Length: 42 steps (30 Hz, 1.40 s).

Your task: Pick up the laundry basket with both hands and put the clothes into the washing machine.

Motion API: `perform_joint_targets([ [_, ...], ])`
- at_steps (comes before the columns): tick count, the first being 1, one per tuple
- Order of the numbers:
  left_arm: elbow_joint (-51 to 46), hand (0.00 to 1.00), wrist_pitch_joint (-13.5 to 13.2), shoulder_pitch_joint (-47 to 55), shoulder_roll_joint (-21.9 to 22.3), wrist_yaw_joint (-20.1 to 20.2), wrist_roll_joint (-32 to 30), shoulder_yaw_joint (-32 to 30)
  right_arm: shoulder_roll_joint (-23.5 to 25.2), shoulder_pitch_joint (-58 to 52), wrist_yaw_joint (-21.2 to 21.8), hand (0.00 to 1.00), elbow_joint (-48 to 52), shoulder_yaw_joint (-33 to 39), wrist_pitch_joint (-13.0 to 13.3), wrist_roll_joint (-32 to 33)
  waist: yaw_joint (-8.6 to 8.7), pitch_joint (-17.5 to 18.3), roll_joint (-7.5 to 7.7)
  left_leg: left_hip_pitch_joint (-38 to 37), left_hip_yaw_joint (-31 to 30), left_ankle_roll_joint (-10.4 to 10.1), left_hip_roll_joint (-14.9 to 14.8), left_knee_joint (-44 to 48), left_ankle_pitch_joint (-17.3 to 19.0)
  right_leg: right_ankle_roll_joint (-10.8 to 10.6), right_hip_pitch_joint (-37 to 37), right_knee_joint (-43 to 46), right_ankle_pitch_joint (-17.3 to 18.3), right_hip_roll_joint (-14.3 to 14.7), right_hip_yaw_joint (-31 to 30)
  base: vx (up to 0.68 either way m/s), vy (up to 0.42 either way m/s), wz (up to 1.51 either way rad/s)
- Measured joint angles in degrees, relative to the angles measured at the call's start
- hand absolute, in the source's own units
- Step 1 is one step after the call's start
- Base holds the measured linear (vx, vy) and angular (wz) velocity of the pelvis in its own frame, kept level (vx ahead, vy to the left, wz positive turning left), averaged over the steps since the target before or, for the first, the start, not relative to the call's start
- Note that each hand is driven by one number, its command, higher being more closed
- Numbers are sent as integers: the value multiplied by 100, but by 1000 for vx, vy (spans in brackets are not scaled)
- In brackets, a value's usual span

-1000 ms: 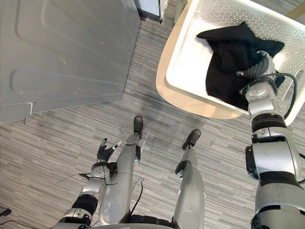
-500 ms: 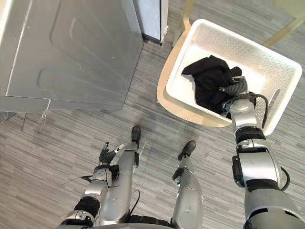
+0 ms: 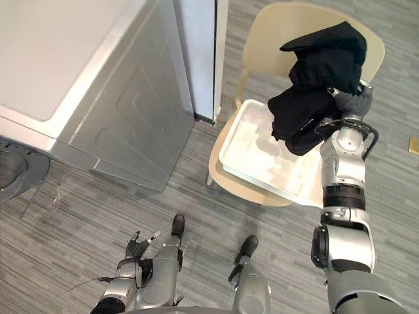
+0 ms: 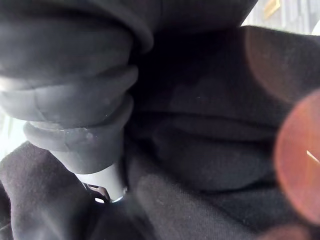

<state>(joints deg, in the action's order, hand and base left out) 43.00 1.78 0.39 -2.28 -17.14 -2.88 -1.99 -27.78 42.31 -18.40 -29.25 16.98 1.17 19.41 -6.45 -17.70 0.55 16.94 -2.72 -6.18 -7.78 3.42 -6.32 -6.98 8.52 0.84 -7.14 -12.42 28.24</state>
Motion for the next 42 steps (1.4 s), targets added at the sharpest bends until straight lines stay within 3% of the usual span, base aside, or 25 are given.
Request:
perform_joint_targets([
  [5,-1073,0,19,469,-8,213,13,286,420,-566,-5,100,884,46,89,45,99,386,105,-445,-70,-17,72,-334,-77,-96,-523,-378,-71,26,141,68,-10,16],
  [9,-2630,0,-46,525,-87,377,5,872,493,-710,252,100,1332,-141,133,36,163,698,123,-777,144,-17,75,-483,-74,-110,-745,-622,-166,47,-55,62,2,-21],
  [13,-3415,0,-146,290,-94,475,2,1039,502,-809,511,100,1879,-503,226,84,306,850,72,-1179,480,-19,79,-616,-51,-114,-845,-636,-170,40,-359,18,15,-44],
  [16,-4014,0,-217,71,-91,482,74,1185,624,-885,751,100,2299,-828,269,192,564,1058,7,-1501,759,-27,45,-739,-26,-113,-919,-642,-171,65,-636,5,17,-42],
  [21,-4339,0,-328,-550,-132,510,481,1369,821,-1174,1121,100,2649,-1278,275,499,602,1246,-70,-1828,1132,-58,-17,-750,89,-92,-933,-645,-186,125,-1067,-23,2,-47],
  [25,-4343,0,-369,-1097,-163,602,957,1494,957,-1212,1378,100,2767,-1692,226,726,781,1348,-150,-1966,1328,-75,-45,-771,104,-64,-933,-648,-209,162,-1247,-28,-10,-23],
  [32,-4344,0,-393,-1935,-251,724,1001,1976,1092,-1379,1720,100,3303,-2032,222,988,902,1466,-207,-2169,1531,-79,-44,-854,110,-22,-940,-647,-280,181,-1465,-11,-2,-17],
  [42,-4365,0,-449,-2082,-239,712,1134,2192,1408,-1837,1881,100,3561,-2378,225,1153,958,1578,-257,-2265,1540,-89,-42,-859,118,-25,-1029,-658,-281,183,-1483,0,0,0],
])
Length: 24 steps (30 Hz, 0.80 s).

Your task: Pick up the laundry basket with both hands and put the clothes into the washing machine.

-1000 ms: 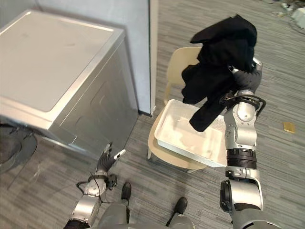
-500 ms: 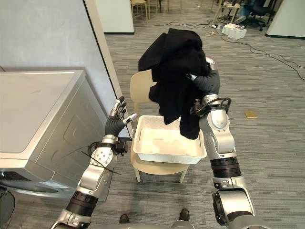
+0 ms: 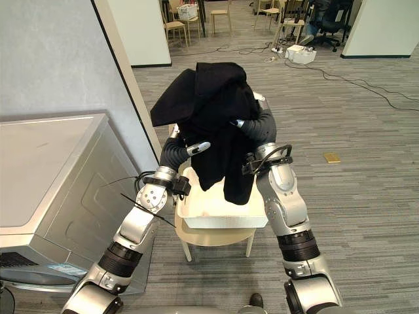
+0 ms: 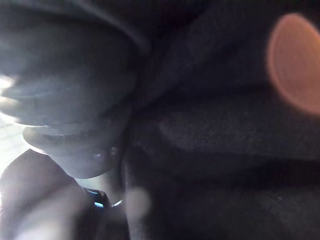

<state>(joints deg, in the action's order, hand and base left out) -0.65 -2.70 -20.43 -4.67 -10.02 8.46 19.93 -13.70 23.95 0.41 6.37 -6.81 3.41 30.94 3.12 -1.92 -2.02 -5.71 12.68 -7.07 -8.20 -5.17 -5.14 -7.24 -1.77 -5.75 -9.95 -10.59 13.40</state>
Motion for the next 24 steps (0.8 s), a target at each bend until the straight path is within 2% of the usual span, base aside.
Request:
perform_joint_targets([
  [4,-7,0,1,-326,18,2,0,172,110,-147,103,100,232,-76,8,50,1,23,-20,3,-7,-28,0,-3,21,-27,2,-13,26,-1,1,-26,1,0],
  [10,-7,0,1,-613,19,4,1,305,184,-201,109,100,370,-227,29,114,151,54,-60,26,-15,-27,4,-3,22,-27,19,-14,28,-5,10,0,0,0],
  [17,-3,0,0,-965,6,3,295,482,270,-202,103,100,372,-284,74,276,155,98,-125,45,-7,-16,5,-2,15,-6,47,-13,6,-5,4,0,0,0],
  [18,-2,100,0,-1011,6,2,333,482,292,-202,102,100,372,-289,75,284,166,117,-153,45,-6,-10,5,-2,13,-5,48,-12,5,-5,4,0,0,0],
  [24,2,100,-5,-1128,8,-10,497,663,323,-245,85,100,372,-323,188,339,226,139,-181,44,-6,-8,5,6,16,-5,43,-13,4,-4,4,0,0,0],
])
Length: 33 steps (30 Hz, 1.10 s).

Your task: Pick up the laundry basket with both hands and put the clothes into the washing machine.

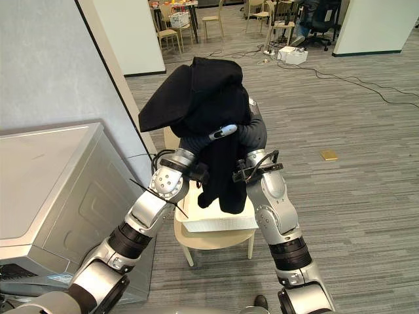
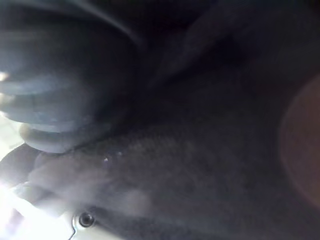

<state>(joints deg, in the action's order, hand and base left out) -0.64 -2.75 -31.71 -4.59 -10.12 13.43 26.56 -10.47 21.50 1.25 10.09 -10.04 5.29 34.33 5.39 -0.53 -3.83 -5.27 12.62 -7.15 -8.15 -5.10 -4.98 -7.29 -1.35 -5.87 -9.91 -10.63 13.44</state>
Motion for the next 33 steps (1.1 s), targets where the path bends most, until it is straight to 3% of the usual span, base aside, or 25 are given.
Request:
perform_joint_targets([
  [17,182,100,-40,-327,-2,-174,-9,-22,118,-405,-157,100,264,-189,110,155,10,8,-6,-26,-14,1,-1,16,-1,-1,-41,-2,0,0,4,0,0,0],
  [18,190,100,-40,-327,-2,-174,-10,-17,118,-414,-164,0,264,-188,109,154,10,8,-5,-26,-18,2,-1,16,-2,-1,-44,-2,0,0,8,0,0,0],
  [28,371,100,-56,-325,129,-216,-8,-8,120,-622,-221,0,337,-125,78,128,7,19,11,-43,-31,3,0,16,-2,-3,-69,-1,1,1,16,0,0,0],
  [33,373,100,-79,-309,222,-98,-9,-4,154,-1099,-223,0,755,281,32,-132,-1,18,14,-59,-9,2,0,8,-1,-29,-63,0,20,3,-20,0,0,-2],
])
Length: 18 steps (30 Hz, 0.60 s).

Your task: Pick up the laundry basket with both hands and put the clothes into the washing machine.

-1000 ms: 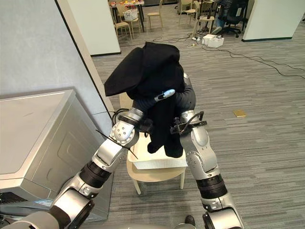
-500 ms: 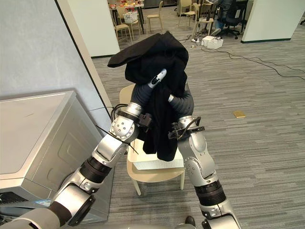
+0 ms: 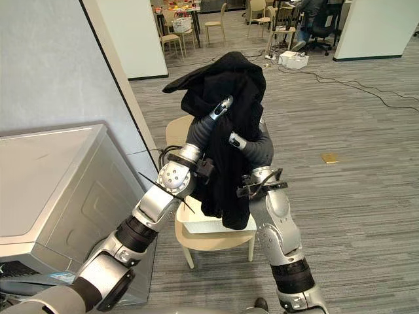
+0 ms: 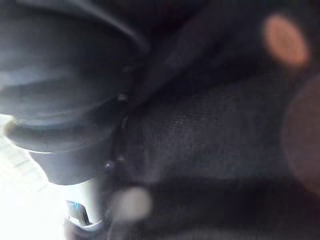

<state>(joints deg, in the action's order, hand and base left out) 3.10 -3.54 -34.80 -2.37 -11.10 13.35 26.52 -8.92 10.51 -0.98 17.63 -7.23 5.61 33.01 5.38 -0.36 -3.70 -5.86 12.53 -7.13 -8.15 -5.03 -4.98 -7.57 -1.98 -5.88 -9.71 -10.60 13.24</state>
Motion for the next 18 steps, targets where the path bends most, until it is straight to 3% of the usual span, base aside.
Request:
perform_joint_targets([
  [2,79,100,1,6,23,-2,0,-37,23,-227,-11,0,179,331,2,-175,3,0,0,-25,20,-1,0,-12,1,-4,1,1,3,3,-31,0,0,-7],
  [4,200,100,78,215,12,-18,1,-470,59,-483,-68,0,371,1098,55,-218,44,1,-2,-61,67,-17,-2,-17,24,-5,12,1,3,13,-94,-6,0,-12],
  [9,174,100,89,538,-124,-76,5,-966,59,-885,-283,0,416,1982,116,-219,48,1,-3,-100,142,-58,-5,-17,80,1,25,0,6,19,-164,-17,1,-8],
  [18,-616,100,84,823,-127,-160,72,-1496,232,-1186,-438,0,407,2466,136,-442,51,-1,2,-110,195,-55,-3,-17,94,1,87,1,9,25,-230,-2,1,-3],
])
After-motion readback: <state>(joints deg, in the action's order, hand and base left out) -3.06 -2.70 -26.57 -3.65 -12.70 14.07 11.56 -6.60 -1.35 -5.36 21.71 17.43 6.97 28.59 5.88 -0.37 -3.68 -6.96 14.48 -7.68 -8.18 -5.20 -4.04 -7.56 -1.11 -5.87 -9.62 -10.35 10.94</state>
